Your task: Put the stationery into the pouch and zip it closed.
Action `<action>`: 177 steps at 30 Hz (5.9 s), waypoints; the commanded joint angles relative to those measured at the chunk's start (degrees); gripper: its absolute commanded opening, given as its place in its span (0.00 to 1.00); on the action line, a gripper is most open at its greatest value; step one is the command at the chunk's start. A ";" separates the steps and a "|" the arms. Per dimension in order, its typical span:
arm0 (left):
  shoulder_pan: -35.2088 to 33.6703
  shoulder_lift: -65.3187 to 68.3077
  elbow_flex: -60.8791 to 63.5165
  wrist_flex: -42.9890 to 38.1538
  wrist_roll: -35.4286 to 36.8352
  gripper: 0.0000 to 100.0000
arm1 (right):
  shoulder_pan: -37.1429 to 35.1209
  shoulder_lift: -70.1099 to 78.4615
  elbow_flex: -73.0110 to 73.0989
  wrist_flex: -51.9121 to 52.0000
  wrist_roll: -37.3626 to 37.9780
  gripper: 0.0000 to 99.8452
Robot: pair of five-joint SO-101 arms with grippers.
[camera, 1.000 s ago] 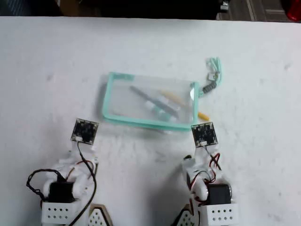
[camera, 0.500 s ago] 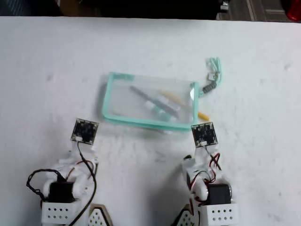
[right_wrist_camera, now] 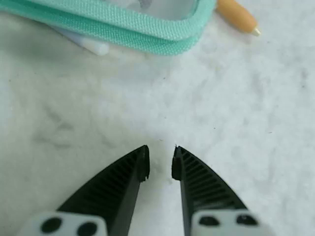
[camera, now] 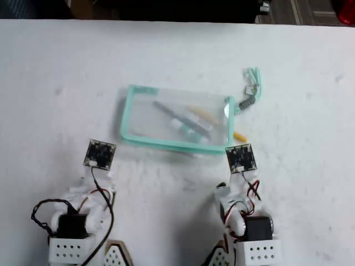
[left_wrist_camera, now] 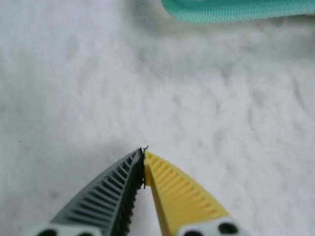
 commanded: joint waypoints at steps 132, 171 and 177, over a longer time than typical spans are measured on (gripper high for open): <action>9.71 54.99 -32.00 -47.56 6.24 0.02 | 1.45 23.69 -27.43 -21.58 18.11 0.08; 9.45 83.47 -48.18 -44.66 2.20 0.02 | 10.07 140.35 -129.76 -4.00 -28.75 0.22; 9.63 83.12 -45.80 -49.41 1.85 0.02 | 10.68 151.25 -140.57 -2.68 -35.16 0.22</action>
